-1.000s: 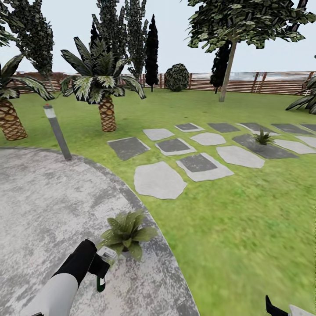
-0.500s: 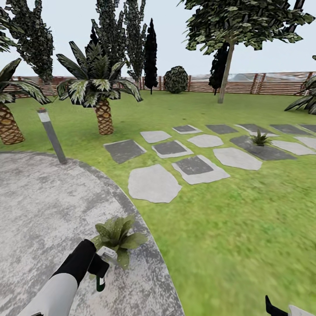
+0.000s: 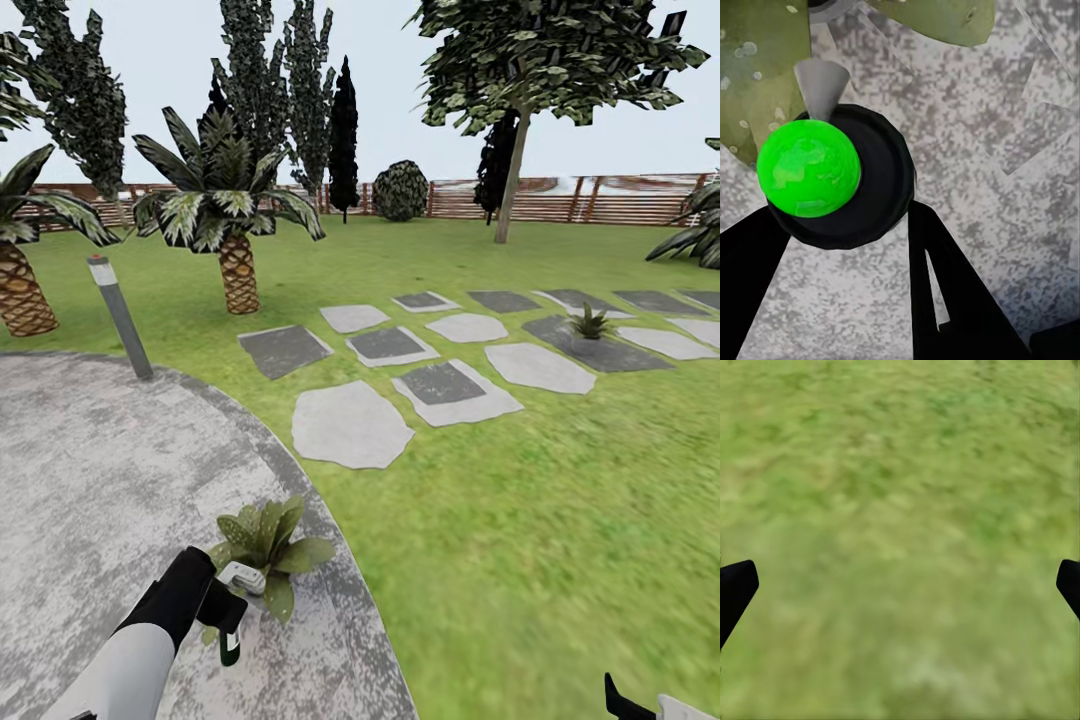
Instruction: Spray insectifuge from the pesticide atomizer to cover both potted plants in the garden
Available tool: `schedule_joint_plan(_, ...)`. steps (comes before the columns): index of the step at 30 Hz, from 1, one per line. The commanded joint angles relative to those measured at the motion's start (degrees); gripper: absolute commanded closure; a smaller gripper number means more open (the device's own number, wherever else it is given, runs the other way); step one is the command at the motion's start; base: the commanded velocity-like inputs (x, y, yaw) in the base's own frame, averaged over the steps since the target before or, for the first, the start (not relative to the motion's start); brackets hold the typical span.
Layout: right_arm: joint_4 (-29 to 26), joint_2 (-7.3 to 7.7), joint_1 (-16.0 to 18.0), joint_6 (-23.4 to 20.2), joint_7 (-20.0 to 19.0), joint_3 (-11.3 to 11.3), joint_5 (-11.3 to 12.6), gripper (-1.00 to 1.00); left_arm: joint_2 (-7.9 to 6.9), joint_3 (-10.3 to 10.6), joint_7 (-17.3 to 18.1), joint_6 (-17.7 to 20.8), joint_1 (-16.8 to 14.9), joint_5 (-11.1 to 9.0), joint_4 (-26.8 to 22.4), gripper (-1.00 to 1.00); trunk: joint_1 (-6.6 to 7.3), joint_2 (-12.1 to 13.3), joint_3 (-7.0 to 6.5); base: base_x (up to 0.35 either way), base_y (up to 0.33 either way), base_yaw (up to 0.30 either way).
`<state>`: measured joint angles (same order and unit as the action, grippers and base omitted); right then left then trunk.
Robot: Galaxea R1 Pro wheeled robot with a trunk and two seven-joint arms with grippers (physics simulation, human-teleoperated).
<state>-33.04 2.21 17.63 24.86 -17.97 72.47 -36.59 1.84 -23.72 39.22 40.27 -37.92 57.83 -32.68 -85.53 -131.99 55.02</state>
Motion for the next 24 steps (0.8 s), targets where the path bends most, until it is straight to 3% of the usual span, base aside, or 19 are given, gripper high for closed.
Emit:
schedule_joint_plan(1,0.0,-0.01,0.1,0.3,-0.5,0.5,-0.3,-1.00,0.13,-0.5,0.4,0.0,0.0,0.6,-0.1,1.00,0.01,0.0,-0.04,0.000,0.000,0.000)
schedule_joint_plan(10,0.0,-0.01,0.1,0.3,-0.5,0.5,-0.3,-1.00,0.18,-0.4,0.4,0.0,0.0,0.6,-0.1,1.00,0.01,0.0,-0.82,-0.221,0.000,0.000)
schedule_joint_plan(24,0.0,-0.01,0.1,0.3,-0.5,0.5,-0.3,-1.00,1.36,-0.3,0.6,0.7,-1.2,0.6,-0.2,1.00,0.01,0.0,-1.36,-0.009,0.000,0.000)
